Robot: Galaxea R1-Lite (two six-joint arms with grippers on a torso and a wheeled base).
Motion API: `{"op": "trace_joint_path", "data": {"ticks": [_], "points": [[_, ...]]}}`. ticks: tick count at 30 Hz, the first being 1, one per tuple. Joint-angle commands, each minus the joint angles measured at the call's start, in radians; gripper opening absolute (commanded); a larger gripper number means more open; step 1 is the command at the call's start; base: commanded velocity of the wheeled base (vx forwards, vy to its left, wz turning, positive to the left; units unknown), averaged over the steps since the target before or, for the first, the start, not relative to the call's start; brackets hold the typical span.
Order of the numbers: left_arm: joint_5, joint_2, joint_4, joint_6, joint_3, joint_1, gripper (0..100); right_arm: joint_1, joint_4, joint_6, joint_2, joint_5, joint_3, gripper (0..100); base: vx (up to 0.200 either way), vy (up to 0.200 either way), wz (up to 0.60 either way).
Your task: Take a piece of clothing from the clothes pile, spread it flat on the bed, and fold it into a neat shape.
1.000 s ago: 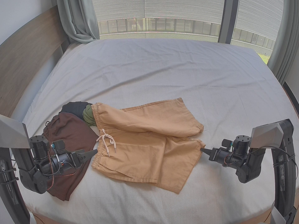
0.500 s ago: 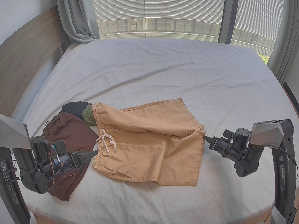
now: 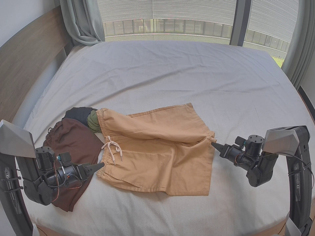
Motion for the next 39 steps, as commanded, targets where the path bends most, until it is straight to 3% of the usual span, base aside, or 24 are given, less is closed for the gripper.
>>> {"op": "trace_joint_path", "data": {"ticks": [1, 22, 39], "points": [[-0.014, 0.010, 0.000, -0.006, 0.001, 0.006, 100, -0.004, 0.001, -0.001, -0.038, -0.010, 0.021, 100, 0.000, 0.000, 0.00], [-0.035, 0.166, 0.001, -0.010, -0.018, 0.011, 100, 0.001, 0.001, -0.011, -0.097, -0.013, 0.044, 100, 0.000, 0.000, 0.00], [-0.020, 0.248, 0.000, -0.006, -0.110, 0.012, 100, 0.001, 0.001, -0.011, -0.096, -0.027, 0.043, 100, 0.000, 0.000, 0.00]]}}
